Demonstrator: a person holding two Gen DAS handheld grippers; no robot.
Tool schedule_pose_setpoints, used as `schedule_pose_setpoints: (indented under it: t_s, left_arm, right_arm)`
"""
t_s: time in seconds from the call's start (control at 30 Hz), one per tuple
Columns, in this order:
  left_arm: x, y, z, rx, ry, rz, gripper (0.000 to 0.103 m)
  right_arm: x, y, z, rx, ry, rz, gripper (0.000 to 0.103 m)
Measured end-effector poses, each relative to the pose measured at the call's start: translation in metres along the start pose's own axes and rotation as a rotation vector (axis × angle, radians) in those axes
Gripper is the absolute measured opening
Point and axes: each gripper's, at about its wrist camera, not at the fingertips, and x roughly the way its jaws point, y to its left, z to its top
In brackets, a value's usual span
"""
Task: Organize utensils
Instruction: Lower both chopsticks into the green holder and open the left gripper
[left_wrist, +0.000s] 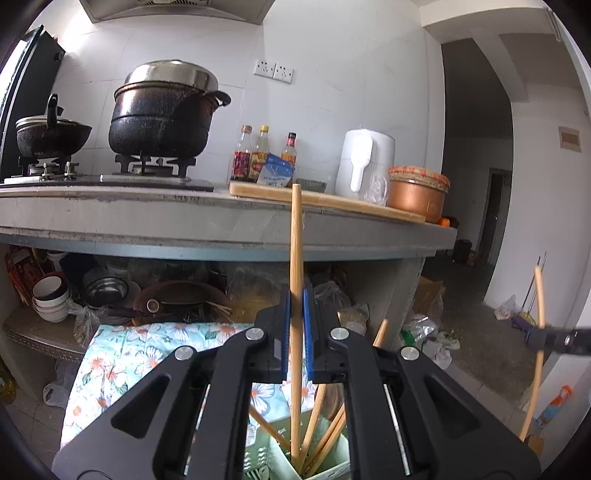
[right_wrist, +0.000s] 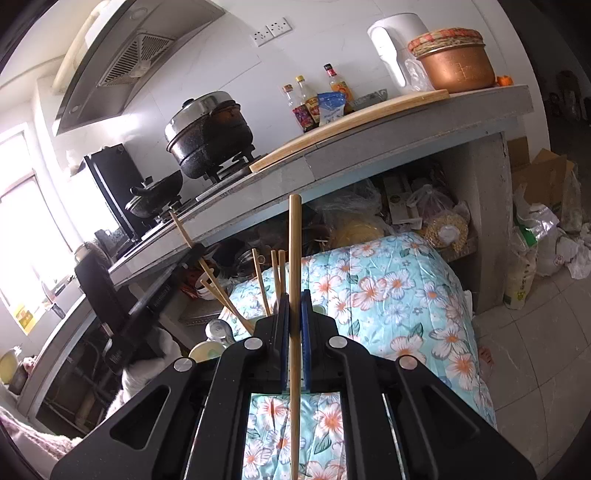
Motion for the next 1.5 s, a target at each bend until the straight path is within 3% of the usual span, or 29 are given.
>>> schedule_pose_setpoints:
  t_s: [0.13, 0.23, 0.3, 0.37, 0.53, 0.67, 0.9, 1.2, 1.5]
  left_arm:
    - [0.0, 0.006, -0.008, -0.017, 0.023, -0.003, 0.007]
    - [-0.004, 0.009, -0.012, -0.014, 0.031, 0.013, 0.025]
    - [-0.01, 0.01, -0.012, -0.015, 0.025, 0.017, 0.032]
    - [-0.017, 0.012, -0.011, -0.019, 0.018, 0.025, 0.046]
    - [-0.042, 0.017, -0.009, -0.037, 0.0, 0.017, 0.061]
    - [-0.061, 0.021, -0.016, -0.039, 0.025, -0.044, 0.072]
    - [-0.089, 0.03, -0.048, -0.063, 0.117, -0.15, 0.078]
    - [-0.098, 0.033, -0.082, -0.079, 0.187, -0.136, 0.078]
    - [-0.093, 0.032, -0.083, -0.08, 0.19, -0.143, 0.078]
  right_arm:
    - [0.004, 0.007, 0.009, -0.019, -0.011, 0.014, 0.006]
    - [0.004, 0.015, 0.022, -0.035, -0.034, 0.042, 0.006]
    - [0.005, 0.02, 0.033, -0.048, -0.051, 0.059, 0.006]
    - [0.006, 0.027, 0.045, -0.064, -0.074, 0.086, 0.006]
    - [0.02, 0.042, 0.075, -0.093, -0.115, 0.141, 0.006]
    - [0.04, 0.049, 0.092, -0.098, -0.129, 0.175, 0.006]
    - [0.091, 0.06, 0.093, -0.122, -0.086, 0.188, 0.006]
    - [0.141, 0.063, 0.067, -0.165, -0.028, 0.155, 0.006]
    - [0.154, 0.055, 0.051, -0.147, -0.002, 0.176, 0.006]
